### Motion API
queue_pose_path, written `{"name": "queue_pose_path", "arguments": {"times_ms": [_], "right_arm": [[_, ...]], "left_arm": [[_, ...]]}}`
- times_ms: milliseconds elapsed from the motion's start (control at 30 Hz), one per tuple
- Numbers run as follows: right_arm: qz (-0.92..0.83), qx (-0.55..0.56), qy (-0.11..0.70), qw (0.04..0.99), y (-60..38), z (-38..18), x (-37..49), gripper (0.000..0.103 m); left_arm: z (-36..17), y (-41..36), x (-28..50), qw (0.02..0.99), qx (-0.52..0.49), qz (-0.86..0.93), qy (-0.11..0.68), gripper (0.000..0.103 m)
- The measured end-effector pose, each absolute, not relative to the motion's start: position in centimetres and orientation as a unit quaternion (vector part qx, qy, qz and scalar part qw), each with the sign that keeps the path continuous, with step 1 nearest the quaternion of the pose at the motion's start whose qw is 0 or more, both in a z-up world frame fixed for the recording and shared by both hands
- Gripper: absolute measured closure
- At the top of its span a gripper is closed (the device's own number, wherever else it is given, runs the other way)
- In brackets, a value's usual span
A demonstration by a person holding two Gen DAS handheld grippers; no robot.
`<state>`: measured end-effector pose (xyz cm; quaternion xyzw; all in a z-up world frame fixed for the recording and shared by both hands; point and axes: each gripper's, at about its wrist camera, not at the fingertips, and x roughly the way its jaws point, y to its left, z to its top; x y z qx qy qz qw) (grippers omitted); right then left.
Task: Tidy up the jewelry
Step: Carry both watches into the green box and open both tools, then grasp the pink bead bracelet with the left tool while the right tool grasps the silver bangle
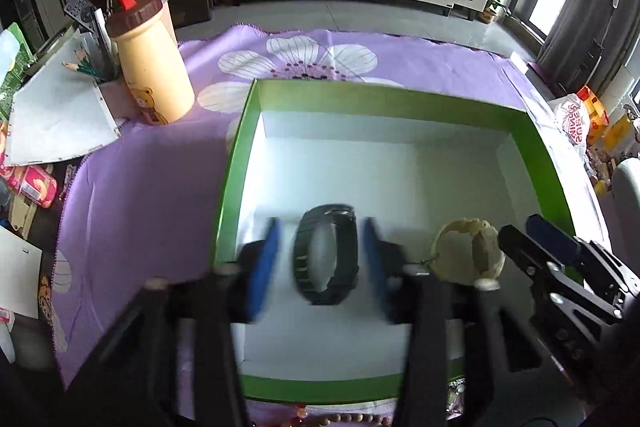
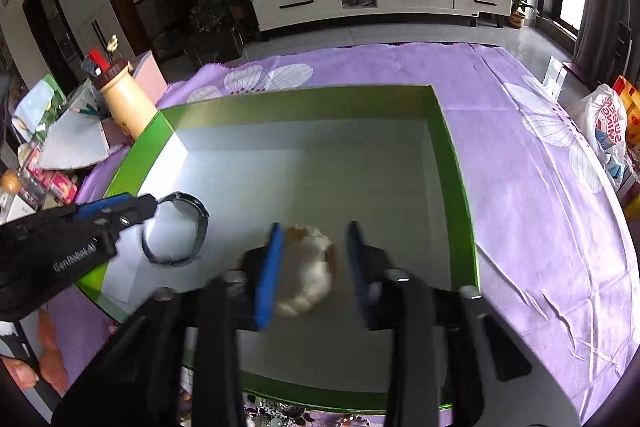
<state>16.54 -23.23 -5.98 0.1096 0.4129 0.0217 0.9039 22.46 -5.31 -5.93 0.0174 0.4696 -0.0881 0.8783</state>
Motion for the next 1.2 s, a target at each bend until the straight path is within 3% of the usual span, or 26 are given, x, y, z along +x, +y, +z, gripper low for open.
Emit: {"name": "queue_pose_path", "arguments": {"times_ms": [233, 333, 600, 967, 1200], "right_arm": [[0.036, 0.138, 0.387, 0.911, -25.5, -4.9, 11.4, 0.055], [0.038, 0.147, 0.387, 0.910, -26.6, -5.2, 8.7, 0.055], [0.035, 0.147, 0.369, 0.917, -27.8, -4.6, 2.9, 0.054], [0.052, 0.139, 0.415, 0.898, -25.5, -7.4, -1.0, 0.054], [0.056, 0.131, 0.422, 0.895, -24.5, -8.0, -1.9, 0.054]], "left_arm": [[-3.6, -4.1, 19.3, 0.892, 0.011, -0.113, 0.437, 0.013], [-3.0, -2.9, 17.1, 0.893, 0.002, -0.125, 0.433, 0.005], [-3.8, 1.2, 10.2, 0.896, -0.028, -0.111, 0.429, 0.002], [-6.9, 6.7, 5.1, 0.873, -0.100, -0.096, 0.467, 0.002], [-9.0, 6.9, 3.7, 0.870, -0.056, -0.069, 0.484, 0.002]]}}
